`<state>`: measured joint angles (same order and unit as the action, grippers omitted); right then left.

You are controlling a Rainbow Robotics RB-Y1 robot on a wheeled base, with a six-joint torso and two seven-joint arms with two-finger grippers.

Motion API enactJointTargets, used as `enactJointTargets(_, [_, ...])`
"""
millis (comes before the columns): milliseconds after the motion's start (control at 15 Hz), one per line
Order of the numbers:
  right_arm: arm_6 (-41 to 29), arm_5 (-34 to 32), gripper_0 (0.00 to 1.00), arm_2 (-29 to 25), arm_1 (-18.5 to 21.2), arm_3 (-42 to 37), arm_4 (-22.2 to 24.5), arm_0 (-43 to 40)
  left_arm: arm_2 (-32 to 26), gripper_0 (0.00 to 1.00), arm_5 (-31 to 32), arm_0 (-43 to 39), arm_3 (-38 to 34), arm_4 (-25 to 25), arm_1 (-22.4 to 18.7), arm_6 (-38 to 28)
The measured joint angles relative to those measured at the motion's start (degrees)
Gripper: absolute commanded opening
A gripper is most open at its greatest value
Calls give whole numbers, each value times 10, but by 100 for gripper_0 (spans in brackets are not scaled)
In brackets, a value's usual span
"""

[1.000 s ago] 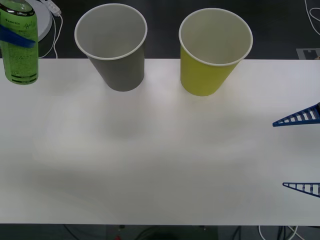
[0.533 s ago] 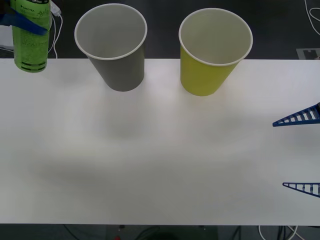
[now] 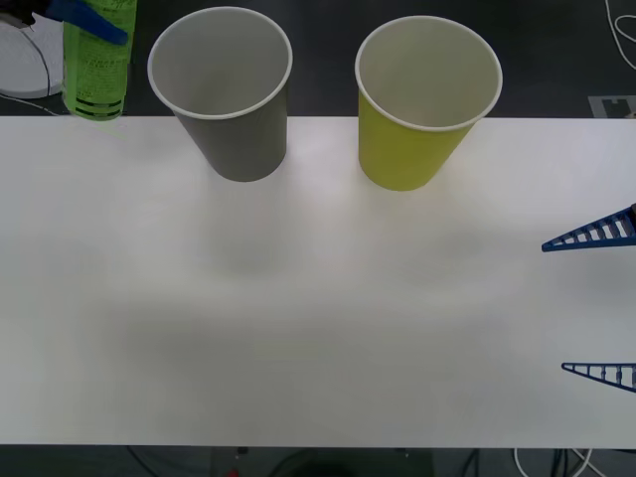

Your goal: Put the can into the green bin and the plastic bottle into the gray bin

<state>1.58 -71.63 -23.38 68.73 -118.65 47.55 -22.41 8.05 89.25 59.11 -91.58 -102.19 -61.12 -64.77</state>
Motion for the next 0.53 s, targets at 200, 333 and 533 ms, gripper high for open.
enactJointTargets(200, [0,0,100,0,0,0,0,0,37,0,0,48,42,-7,11,10])
enactJointTargets(333, [0,0,100,0,0,0,0,0,52,0,0,71,65,-14,20,18])
enactJointTargets(533, [0,0,100,0,0,0,0,0,60,0,0,91,82,-36,37,25])
